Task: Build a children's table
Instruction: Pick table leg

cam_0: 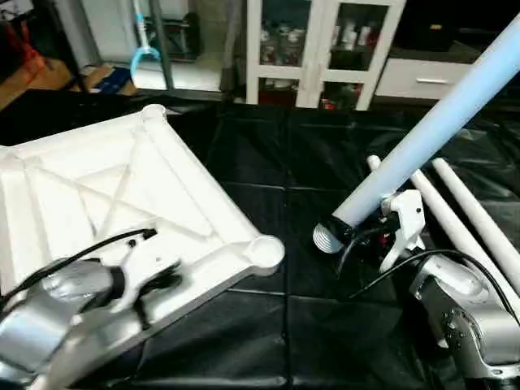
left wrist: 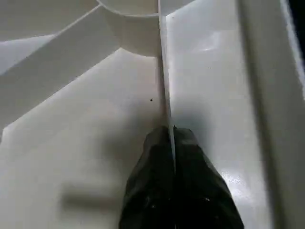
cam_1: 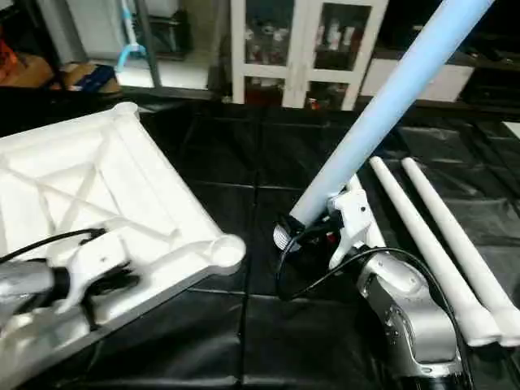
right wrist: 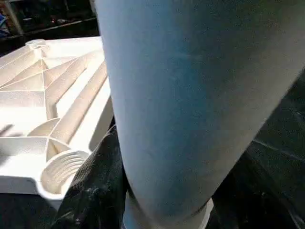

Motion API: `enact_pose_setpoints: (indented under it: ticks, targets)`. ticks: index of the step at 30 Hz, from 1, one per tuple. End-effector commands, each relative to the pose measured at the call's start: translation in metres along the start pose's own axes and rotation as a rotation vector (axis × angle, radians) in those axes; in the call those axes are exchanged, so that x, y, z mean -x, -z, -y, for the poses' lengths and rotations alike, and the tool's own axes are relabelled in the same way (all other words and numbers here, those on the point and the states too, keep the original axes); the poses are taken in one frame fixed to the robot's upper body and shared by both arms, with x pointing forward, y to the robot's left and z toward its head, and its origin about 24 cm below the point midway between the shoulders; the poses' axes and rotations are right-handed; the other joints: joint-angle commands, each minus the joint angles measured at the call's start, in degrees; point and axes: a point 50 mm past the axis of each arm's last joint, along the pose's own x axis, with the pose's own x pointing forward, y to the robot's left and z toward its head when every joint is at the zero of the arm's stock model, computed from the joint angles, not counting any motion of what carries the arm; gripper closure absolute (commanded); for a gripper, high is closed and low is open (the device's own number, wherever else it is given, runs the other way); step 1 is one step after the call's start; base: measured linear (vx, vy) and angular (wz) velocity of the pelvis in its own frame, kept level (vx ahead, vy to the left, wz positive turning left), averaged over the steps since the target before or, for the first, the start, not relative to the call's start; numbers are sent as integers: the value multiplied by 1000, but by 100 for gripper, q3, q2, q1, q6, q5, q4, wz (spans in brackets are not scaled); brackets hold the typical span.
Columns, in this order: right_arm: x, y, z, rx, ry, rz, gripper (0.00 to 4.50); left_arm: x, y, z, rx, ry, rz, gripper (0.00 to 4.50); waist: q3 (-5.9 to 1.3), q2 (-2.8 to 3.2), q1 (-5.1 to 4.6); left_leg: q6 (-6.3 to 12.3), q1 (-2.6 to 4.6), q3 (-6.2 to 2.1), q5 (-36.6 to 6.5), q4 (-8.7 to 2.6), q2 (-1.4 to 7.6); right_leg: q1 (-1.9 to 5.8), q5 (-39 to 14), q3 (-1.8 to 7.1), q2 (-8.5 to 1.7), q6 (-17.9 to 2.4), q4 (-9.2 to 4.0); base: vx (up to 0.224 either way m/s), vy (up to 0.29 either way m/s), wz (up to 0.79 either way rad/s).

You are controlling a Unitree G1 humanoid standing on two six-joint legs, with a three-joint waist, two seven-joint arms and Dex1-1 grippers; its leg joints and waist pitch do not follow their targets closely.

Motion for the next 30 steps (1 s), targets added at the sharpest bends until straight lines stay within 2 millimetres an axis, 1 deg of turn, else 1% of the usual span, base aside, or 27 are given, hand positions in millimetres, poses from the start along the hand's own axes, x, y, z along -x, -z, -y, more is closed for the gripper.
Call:
enact_pose_setpoints:
  ticks: [1, 2, 3, 4, 5, 6, 7, 8, 9, 10, 11, 12, 13, 14, 16, 17, 19, 20, 21, 22, 23, 25, 26, 27, 28, 29, 30]
  targets:
    - [-1, -5, 1, 24, 2, 17, 264, 0, 13, -2, -14, 4, -6, 448, -218, 51, 67, 229, 50, -181, -1233, -586, 424, 187, -1193, 189, -320, -1459, -400, 0, 0, 0]
    - [-1, -5, 1, 24, 1, 17, 264, 0, 13, -2, -16, 5, 3, 448, -217, 45, 82, 164, 65, -174, -1315, -589, 424, 170, -1268, 197, -316, -1410, -402, 0, 0, 0]
    - [-2, -6, 0, 25, -2, 17, 264, 0, 6, 1, -43, 39, 69, 448, -218, 49, 93, 133, 77, -171, -1331, -589, 426, 169, -1243, 203, -323, -1401, -403, 0, 0, 0]
    - [-3, -6, 0, 26, -5, 17, 264, 0, 1, 4, -69, 80, 119, 448, -215, 19, 97, 115, 62, -170, -1329, -601, 421, 172, -1203, 208, -317, -1384, -385, 0, 0, 0]
    - [-3, -5, 0, 27, -6, 17, 264, -1, -2, 4, -78, 74, 138, 448, -232, 27, 108, 88, 65, -174, -1276, -607, 432, 184, -1128, 207, -325, -1371, -369, 0, 0, 0]
    - [-4, -5, -1, 27, -6, 17, 264, -1, -4, 4, -80, 67, 145, 448, -234, 33, 113, 80, 78, -170, -1236, -606, 435, 173, -1044, 205, -319, -1379, -361, 0, 0, 0]
    - [-4, -6, 0, 26, -6, 18, 264, -2, -6, 3, -95, 64, 160, 448, -239, 35, 124, 86, 87, -158, -1133, -598, 434, 172, -847, 203, -313, -1404, -346, 0, 0, 0]
    - [-4, -6, 0, 26, -6, 19, 264, -2, -10, 4, -148, 95, 201, 448, -243, -7, 156, 142, 81, -147, -991, -585, 431, 186, -722, 209, -324, -1420, -332, 0, 0, 0]
    - [-4, -7, 1, 27, -6, 20, 264, -2, -12, 5, -174, 113, 220, 448, -240, -28, 177, 195, 81, -142, -944, -582, 423, 182, -732, 208, -324, -1409, -356, 0, 0, 0]
    - [-4, -7, 1, 26, -6, 20, 264, -2, -12, 5, -172, 114, 222, 448, -242, -21, 188, 208, 89, -127, -914, -576, 420, 176, -718, 213, -322, -1401, -347, 0, 0, 0]
    - [-5, -8, 1, 19, -11, 26, 264, -1, -15, 3, -145, 121, 246, 410, -249, -28, 230, 250, 112, -110, -707, -564, 426, 171, -550, 216, -328, -1437, -316, 0, 0, 0]
    - [-5, -9, 2, 18, -11, 28, 264, 2, -16, 1, -120, 151, 251, 400, -242, -53, 246, 262, 100, -103, -663, -565, 427, 181, -549, 213, -330, -1450, -311, 0, 0, 0]
    - [-5, -9, 2, 17, -10, 28, 264, 2, -17, 0, -123, 150, 258, 400, -240, -41, 263, 252, 101, -103, -666, -567, 424, 178, -589, 213, -333, -1455, -306, 0, 0, 0]
    - [-5, -10, 4, 14, -7, 30, 264, 5, -22, -3, -121, 147, 292, 400, -231, -52, 283, 213, 111, -100, -749, -580, 431, 164, -723, 209, -331, -1462, -317, 0, 0, 0]
    - [-6, -10, 4, 13, -5, 31, 264, 7, -25, -7, -120, 133, 315, 380, -229, -37, 295, 130, 127, -96, -853, -585, 431, 152, -804, 205, -327, -1460, -317, 0, 0, 0]
    - [-6, -11, 5, 11, -4, 33, 264, 9, -30, -12, -111, 107, 351, 365, -226, -63, 281, 46, 111, -101, -932, -592, 424, 167, -831, 205, -317, -1412, -309, 0, 0, 0]
    - [-7, -12, 5, 8, -2, 39, 264, 14, -37, -19, -79, 76, 399, 360, -225, -73, 278, -15, 113, -95, -967, -587, 420, 170, -846, 212, -325, -1407, -310, 0, 0, 0]
    - [-7, -14, 6, 2, 4, 49, 264, 17, -47, -25, -54, 38, 448, 348, -229, -113, 273, -25, 109, -93, -959, -583, 421, 176, -856, 213, -322, -1388, -316, 0, 0, 0]
    - [-7, -14, 6, 2, 4, 49, 264, 17, -47, -25, -54, 38, 448, 348, -231, -103, 275, -42, 106, -93, -947, -579, 420, 183, -841, 218, -330, -1401, -300, 0, 0, 0]
    - [-7, -15, 7, -5, 6, 54, 264, 17, -53, -25, -29, 35, 473, 335, -239, -105, 285, -30, 115, -92, -897, -566, 418, 181, -795, 217, -333, -1411, -307, 0, 0, 0]
    - [-9, -17, 6, -14, 4, 62, 264, 11, -67, -14, 7, 87, 540, 324, -243, -129, 285, -9, 98, -91, -724, -557, 426, 205, -654, 220, -341, -1454, -285, 0, 0, 0]
    - [-11, -18, 4, -15, -6, 64, 264, 3, -72, 2, 32, 151, 554, 324, -238, -134, 297, 26, 92, -89, -551, -550, 443, 214, -519, 220, -354, -1536, -280, 0, 0, 0]
    - [-13, -18, 3, -12, -18, 63, 264, -6, -73, 17, 48, 188, 551, 324, -250, -129, 296, 72, 90, -87, -459, -537, 447, 225, -412, 217, -352, -1564, -271, 0, 0, 0]
    - [-14, -19, 2, -9, -22, 63, 264, -9, -71, 24, 44, 207, 539, 324, -244, -153, 295, 142, 65, -84, -373, -531, 442, 241, -351, 221, -345, -1555, -270, 0, 0, 0]
    - [-14, -19, 2, -9, -22, 63, 264, -9, -71, 24, 44, 207, 539, 324, -244, -153, 295, 142, 65, -84, -373, -531, 442, 241, -351, 221, -345, -1555, -270, 0, 0, 0]
    - [-15, -20, 2, -5, -30, 64, 264, -13, -67, 34, 41, 235, 514, 324, -243, -174, 282, 214, 56, -76, -396, -525, 430, 243, -460, 225, -335, -1494, -287, 0, 0, 0]
    - [-15, -21, 2, -5, -31, 64, 264, -13, -67, 34, 43, 238, 513, 324, -234, -167, 277, 212, 52, -79, -453, -532, 431, 244, -567, 229, -338, -1469, -299, 0, 0, 0]
